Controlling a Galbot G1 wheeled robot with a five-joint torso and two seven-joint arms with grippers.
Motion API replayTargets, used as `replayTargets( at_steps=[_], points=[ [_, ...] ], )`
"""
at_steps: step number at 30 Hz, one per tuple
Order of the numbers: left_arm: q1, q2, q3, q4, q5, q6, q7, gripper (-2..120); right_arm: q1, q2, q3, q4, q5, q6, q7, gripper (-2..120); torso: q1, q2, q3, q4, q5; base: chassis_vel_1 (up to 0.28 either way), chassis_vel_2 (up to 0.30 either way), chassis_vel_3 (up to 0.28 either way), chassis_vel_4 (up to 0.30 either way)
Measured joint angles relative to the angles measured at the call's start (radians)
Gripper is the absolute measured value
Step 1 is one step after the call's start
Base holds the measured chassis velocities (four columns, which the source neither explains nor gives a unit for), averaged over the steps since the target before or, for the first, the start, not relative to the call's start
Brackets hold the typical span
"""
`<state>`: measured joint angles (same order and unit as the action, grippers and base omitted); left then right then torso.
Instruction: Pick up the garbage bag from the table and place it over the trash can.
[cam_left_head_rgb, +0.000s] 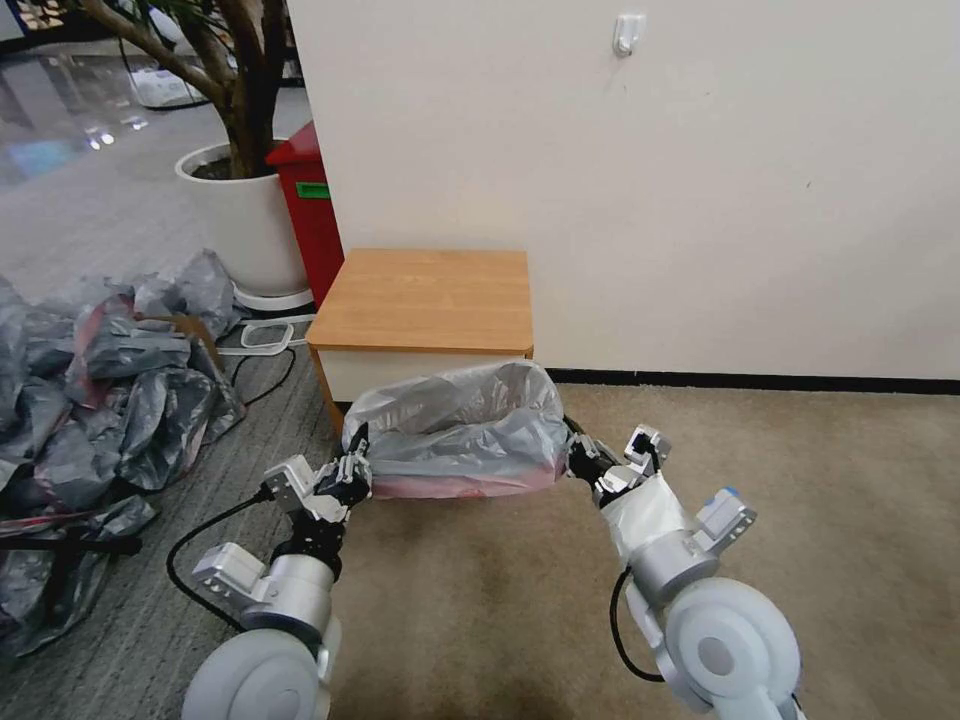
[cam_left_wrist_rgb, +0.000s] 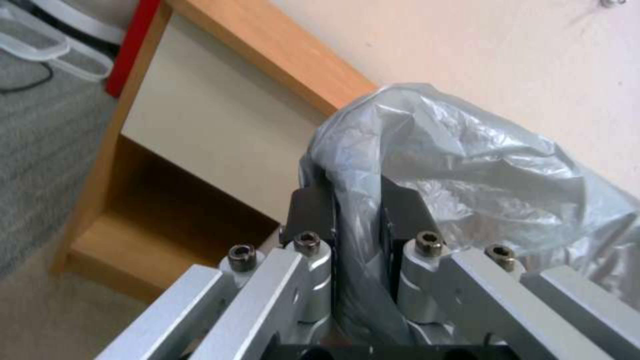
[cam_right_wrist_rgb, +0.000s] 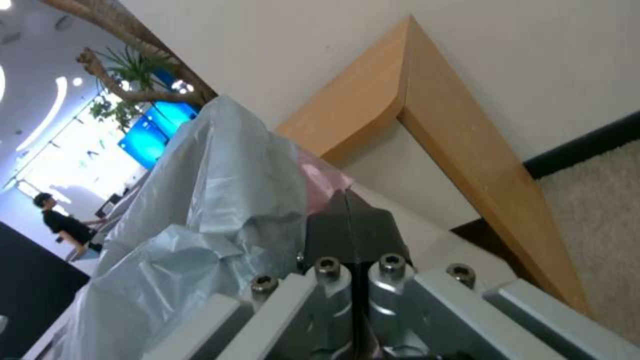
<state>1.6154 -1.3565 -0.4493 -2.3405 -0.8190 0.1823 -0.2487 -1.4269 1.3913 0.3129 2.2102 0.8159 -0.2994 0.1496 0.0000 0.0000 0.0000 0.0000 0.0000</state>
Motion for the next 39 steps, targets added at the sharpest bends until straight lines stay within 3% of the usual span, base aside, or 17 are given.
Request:
replayTargets(
  at_steps=[7,17,20,27,39],
  points=[
    [-0.011,0.004,-0.009,-0.004,-0.052,0.025,-0.026,9,-0.016,0.005,-0.002,-0.028,-0.068,0.057,-0.069,0,0.0,0.0,0.0,0.0,0.0002,0.0,0.0,0.0,0.0],
    [-0.015,0.008,-0.029,0.025,-0.062,0.028,-0.023,9,-0.054,0.003,0.0,0.046,0.024,-0.014,0.015,0,0.0,0.0,0.0,0.0,-0.0001,0.0,0.0,0.0,0.0],
    [-0.017,0.007,-0.034,0.031,-0.109,0.035,-0.023,9,-0.057,0.006,0.005,0.048,0.096,-0.031,0.03,0,0.0,0.0,0.0,0.0,0.0,0.0,0.0,0.0,0.0],
    [-0.019,0.006,-0.048,0.043,-0.198,0.055,-0.051,9,-0.061,0.023,-0.001,0.029,0.15,-0.001,0.03,0,0.0,0.0,0.0,0.0,0.0,0.0,0.0,0.0,0.0],
    [-0.034,0.009,-0.049,0.06,-0.226,0.061,-0.073,9,-0.093,0.023,-0.006,0.061,0.186,0.009,0.09,0,0.0,0.0,0.0,0.0,0.0,0.0,0.0,0.0,0.0]
  ],
)
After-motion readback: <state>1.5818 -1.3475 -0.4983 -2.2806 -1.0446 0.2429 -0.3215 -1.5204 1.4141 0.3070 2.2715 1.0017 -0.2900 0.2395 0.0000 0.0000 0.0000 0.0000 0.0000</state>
